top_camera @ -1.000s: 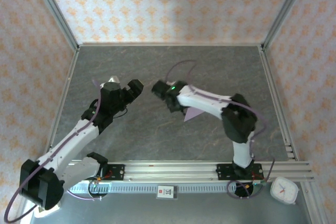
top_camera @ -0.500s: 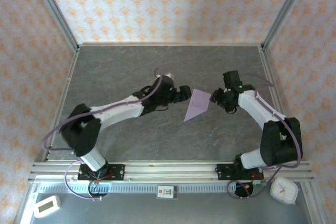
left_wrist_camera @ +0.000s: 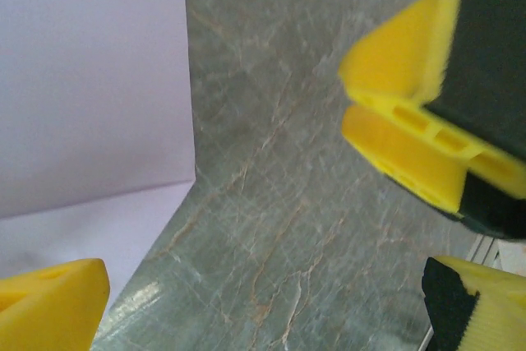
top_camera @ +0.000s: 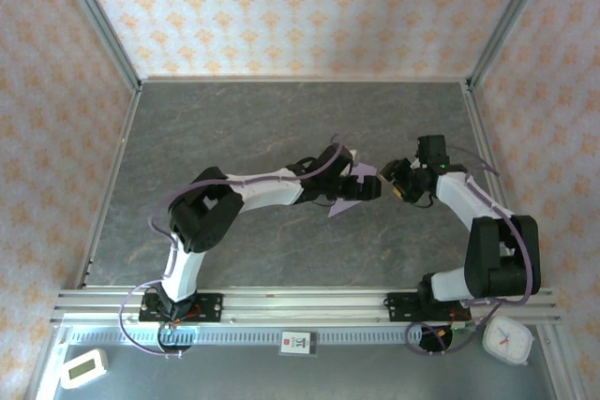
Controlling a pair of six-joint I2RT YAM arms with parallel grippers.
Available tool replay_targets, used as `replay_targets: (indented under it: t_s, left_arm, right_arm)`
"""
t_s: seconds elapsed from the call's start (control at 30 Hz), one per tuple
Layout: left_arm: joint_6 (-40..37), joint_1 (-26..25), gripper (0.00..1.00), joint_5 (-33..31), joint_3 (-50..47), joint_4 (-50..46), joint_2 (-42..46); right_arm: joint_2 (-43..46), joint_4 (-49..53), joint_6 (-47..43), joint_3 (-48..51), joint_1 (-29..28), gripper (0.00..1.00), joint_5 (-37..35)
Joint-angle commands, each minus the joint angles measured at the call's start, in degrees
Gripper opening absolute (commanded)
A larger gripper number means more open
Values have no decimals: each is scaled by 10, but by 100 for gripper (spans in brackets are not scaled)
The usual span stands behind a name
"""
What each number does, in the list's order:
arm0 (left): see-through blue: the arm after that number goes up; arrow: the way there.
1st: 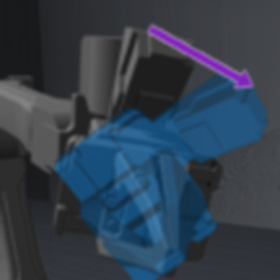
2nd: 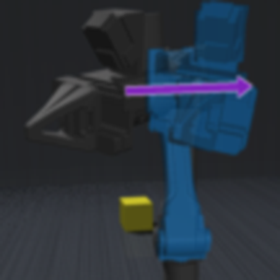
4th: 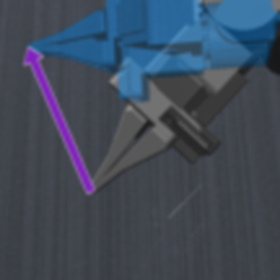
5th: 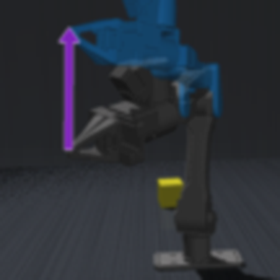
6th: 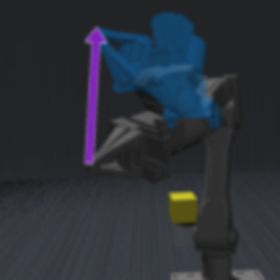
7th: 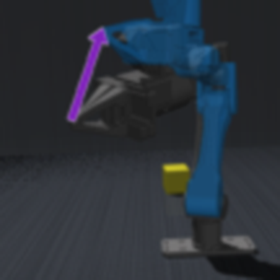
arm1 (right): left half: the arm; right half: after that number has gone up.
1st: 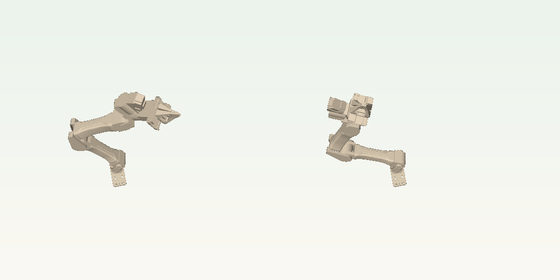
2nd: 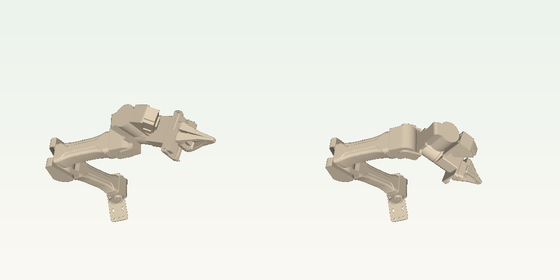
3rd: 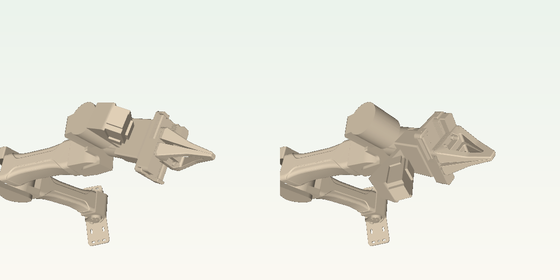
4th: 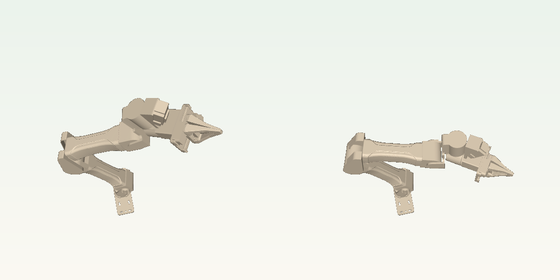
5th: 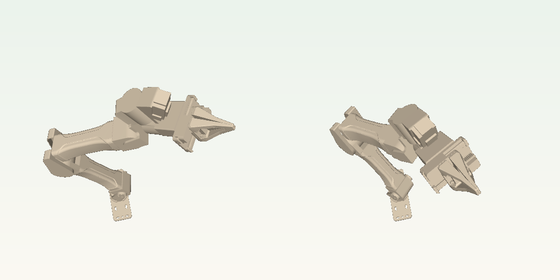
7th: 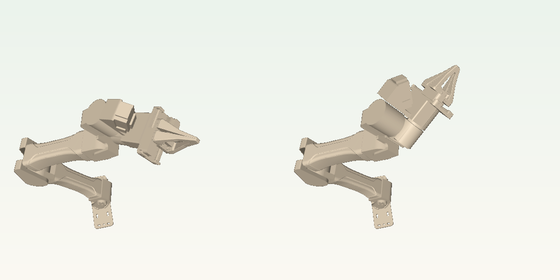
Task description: Fold a paper plane with a square sheet of paper (pick it up from the middle)
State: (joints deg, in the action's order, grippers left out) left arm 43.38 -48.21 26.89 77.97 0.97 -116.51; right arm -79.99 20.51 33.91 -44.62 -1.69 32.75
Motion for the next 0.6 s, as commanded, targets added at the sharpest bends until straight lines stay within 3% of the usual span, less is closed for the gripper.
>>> replay_targets:
  t_s: [0.0,0.33,0.57]
  left_arm:
    - [-8,2,99,6,12,9,-13]
    - [4,16,99,-6,-34,44,-17]
    - [-22,37,99,8,-136,39,44]
  right_arm:
    - [-10,-16,6,17,1,55,27]
    - [-11,-39,0,55,-4,50,73]
    - [-24,-69,24,60,-57,46,77]
